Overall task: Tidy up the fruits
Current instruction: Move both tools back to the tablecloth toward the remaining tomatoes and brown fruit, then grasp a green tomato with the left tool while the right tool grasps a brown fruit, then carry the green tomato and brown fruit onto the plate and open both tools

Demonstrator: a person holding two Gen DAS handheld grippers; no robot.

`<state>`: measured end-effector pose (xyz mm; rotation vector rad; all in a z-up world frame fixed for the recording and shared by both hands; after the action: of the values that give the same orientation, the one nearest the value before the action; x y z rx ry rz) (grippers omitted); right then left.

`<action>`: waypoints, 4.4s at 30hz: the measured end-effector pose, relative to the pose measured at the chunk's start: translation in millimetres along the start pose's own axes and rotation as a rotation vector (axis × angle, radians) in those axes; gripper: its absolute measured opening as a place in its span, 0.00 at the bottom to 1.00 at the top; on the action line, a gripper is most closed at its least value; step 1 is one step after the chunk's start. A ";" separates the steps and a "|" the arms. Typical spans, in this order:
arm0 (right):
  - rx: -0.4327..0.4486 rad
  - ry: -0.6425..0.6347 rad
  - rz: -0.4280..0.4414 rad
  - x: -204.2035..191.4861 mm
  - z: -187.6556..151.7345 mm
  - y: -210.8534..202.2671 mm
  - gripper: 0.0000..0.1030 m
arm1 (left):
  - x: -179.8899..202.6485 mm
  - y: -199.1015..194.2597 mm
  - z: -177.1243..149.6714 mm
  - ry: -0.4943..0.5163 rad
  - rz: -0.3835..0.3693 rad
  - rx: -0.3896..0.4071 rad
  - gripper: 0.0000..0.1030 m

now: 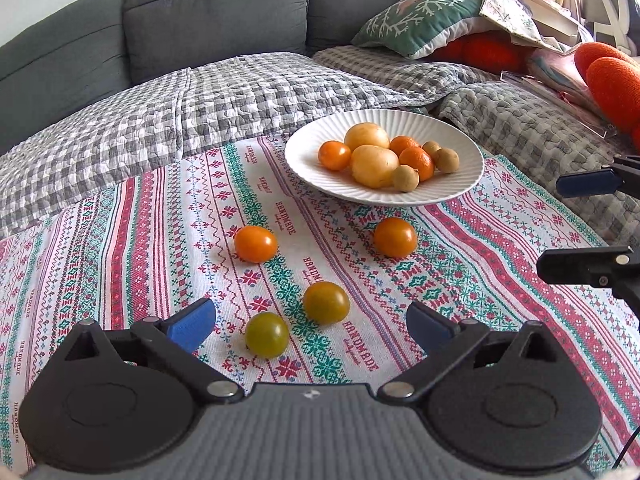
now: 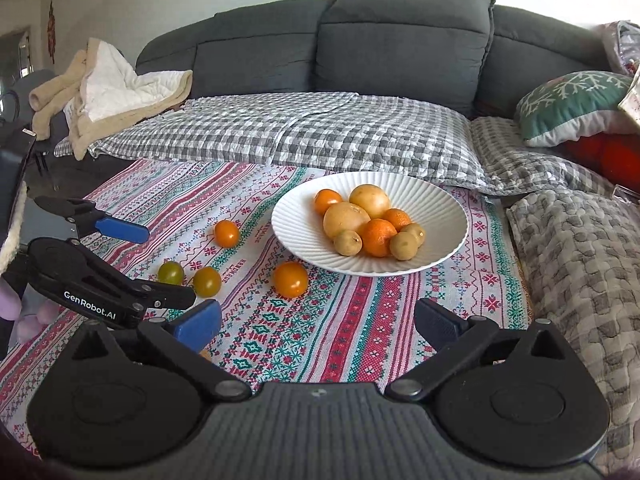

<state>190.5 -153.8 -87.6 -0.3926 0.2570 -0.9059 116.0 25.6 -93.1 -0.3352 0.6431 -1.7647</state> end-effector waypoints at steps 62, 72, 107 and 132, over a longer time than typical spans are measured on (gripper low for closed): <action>-0.106 -0.009 0.108 -33.1 -12.4 28.0 0.22 | -18.0 13.7 8.7 -0.135 -0.044 0.019 0.18; -0.034 0.106 0.011 16.8 9.8 25.7 0.22 | 1.5 18.2 34.2 -0.148 -0.076 0.063 0.18; -0.056 0.303 -0.008 64.8 21.7 64.2 0.22 | 62.2 78.8 69.0 -0.075 -0.040 0.087 0.18; -0.017 0.273 -0.048 64.7 28.0 36.3 0.71 | 62.2 47.6 70.2 -0.083 -0.068 0.107 0.79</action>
<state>265.3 -179.5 -81.5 -0.2906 0.5073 -1.0050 173.3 -59.6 -70.4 -0.3585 0.4811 -1.8324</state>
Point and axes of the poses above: each gripper's, at about its wrist camera, not at the fingertips, and y roughly the way its jaws point, x to its right, z to its top, the point moved 8 cm from there along y, roughly the way its jaws point, and after that the axes turned 5 degrees about x, right-handed, at the moved point
